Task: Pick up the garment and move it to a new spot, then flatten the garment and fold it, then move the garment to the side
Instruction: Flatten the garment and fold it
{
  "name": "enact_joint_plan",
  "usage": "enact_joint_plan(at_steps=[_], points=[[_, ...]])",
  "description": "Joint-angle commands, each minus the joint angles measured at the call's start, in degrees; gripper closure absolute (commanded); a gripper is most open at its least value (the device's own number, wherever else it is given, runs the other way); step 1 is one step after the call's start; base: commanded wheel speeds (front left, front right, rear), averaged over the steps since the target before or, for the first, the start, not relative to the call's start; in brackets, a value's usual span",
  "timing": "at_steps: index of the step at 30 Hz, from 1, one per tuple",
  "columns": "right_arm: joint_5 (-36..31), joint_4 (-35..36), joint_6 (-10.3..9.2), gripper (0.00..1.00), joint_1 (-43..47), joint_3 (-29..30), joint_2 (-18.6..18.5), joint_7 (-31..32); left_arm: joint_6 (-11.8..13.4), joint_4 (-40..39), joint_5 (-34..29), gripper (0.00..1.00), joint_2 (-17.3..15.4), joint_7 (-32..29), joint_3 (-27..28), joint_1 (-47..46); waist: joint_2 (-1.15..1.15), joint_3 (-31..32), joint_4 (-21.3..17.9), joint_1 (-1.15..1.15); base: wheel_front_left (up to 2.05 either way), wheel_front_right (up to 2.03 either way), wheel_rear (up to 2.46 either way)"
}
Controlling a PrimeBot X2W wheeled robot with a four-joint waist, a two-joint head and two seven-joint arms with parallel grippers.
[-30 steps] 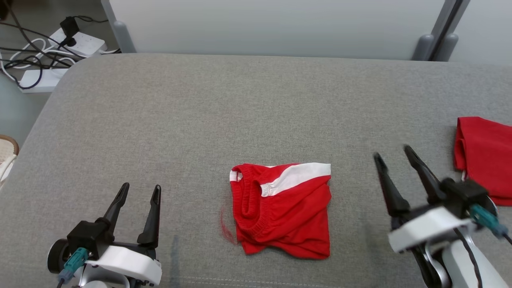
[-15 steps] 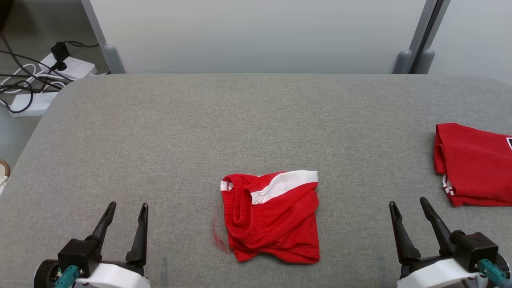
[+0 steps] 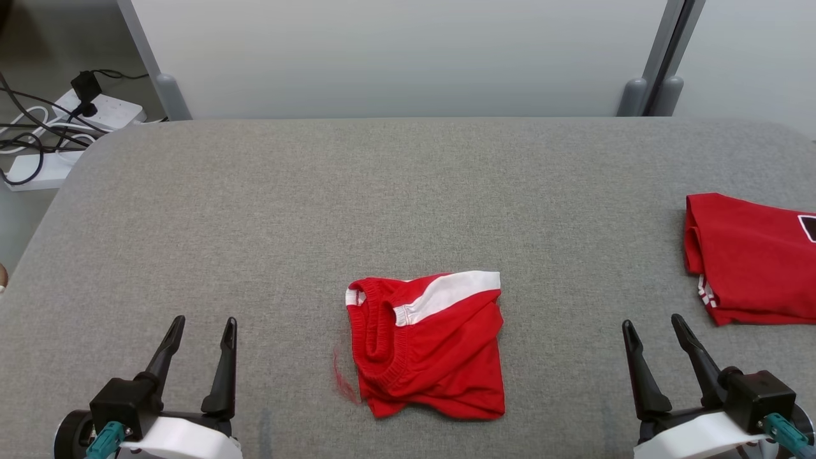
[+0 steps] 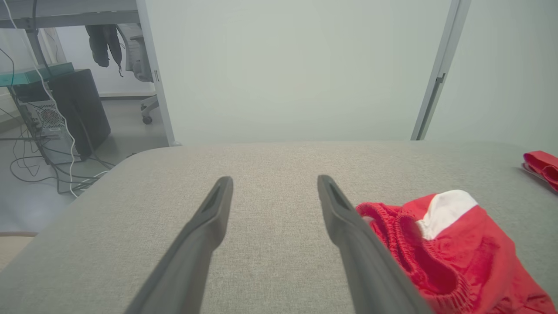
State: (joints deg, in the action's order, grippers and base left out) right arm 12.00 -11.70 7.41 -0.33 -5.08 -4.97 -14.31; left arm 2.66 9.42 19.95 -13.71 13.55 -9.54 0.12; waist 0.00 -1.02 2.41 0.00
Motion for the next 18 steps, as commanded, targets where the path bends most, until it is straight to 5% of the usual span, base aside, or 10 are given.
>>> enact_joint_plan(at_steps=[1,18], points=[[-0.6,1.7,0.08,0.0,-0.7,-1.0,-0.4,-0.7,0.6,-1.8,-0.1,0.0,-1.1,0.1,1.9,-1.3,0.0,-0.1,0.0,0.0,0.0,0.0,0.0],[1.4,-2.6,0.08,0.0,-3.8,-1.2,-2.9,3.0,0.9,-3.9,-0.6,0.0,-0.7,0.1,0.1,-2.9,0.0,-1.8,5.0,0.0,0.0,0.0,0.0]])
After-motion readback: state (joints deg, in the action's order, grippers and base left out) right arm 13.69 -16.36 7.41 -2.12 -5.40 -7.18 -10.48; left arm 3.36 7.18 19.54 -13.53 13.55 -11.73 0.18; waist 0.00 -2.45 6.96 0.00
